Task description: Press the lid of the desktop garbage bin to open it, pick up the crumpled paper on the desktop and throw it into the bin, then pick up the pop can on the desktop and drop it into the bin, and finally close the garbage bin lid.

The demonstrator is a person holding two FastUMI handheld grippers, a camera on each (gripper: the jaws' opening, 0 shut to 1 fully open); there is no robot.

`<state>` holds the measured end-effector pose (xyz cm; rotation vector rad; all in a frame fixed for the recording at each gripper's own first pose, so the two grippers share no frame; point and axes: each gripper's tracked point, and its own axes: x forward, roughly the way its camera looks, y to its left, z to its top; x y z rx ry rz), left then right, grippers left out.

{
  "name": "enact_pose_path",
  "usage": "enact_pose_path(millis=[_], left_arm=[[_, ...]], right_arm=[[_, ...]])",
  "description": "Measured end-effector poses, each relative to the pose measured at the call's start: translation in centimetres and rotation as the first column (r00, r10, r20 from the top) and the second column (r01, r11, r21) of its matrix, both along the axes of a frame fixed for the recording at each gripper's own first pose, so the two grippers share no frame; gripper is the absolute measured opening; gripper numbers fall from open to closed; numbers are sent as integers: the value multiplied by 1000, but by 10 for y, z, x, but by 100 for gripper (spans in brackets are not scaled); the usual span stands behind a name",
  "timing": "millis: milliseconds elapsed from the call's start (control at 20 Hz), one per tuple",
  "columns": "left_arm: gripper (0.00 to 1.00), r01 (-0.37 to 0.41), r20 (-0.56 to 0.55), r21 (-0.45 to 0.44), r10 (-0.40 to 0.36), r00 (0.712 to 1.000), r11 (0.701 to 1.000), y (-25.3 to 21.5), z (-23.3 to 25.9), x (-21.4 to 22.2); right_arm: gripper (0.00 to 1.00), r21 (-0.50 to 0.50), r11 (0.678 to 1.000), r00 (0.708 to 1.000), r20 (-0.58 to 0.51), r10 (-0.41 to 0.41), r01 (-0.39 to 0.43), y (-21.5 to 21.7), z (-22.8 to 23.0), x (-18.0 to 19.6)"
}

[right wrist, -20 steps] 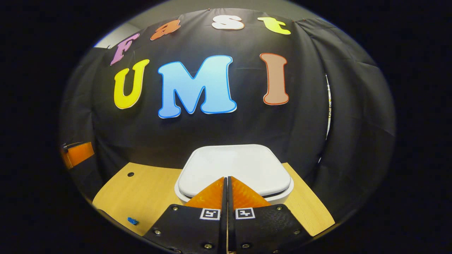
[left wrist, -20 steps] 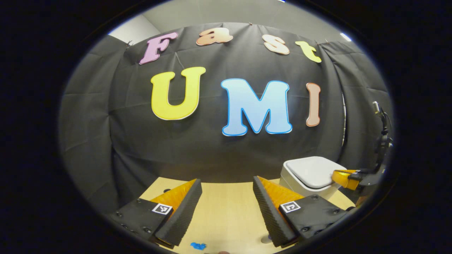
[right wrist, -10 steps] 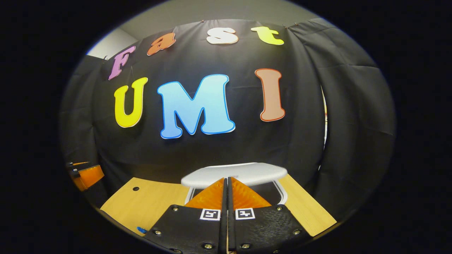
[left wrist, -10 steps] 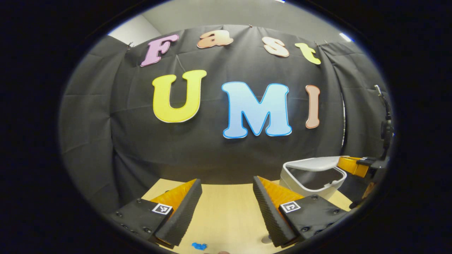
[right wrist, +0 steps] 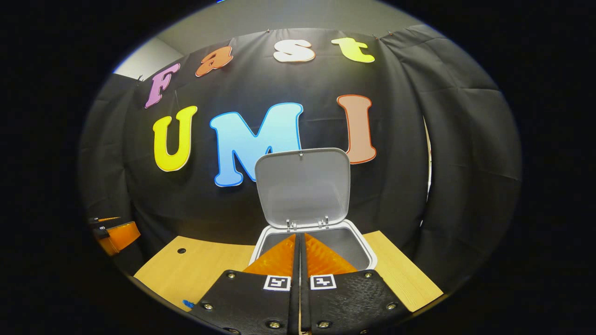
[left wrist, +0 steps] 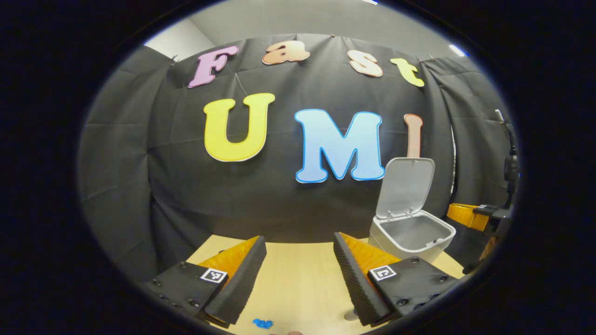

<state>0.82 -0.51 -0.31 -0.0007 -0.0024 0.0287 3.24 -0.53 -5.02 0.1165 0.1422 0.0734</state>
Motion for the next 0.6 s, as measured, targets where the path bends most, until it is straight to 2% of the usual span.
enact_pose_path(millis=[600], left_arm=[[96, -57, -26, -17, 57, 998, 998, 33, -20, -3]], right_arm=[[1, 0, 999, 999, -13, 45, -45, 6, -1, -3]])
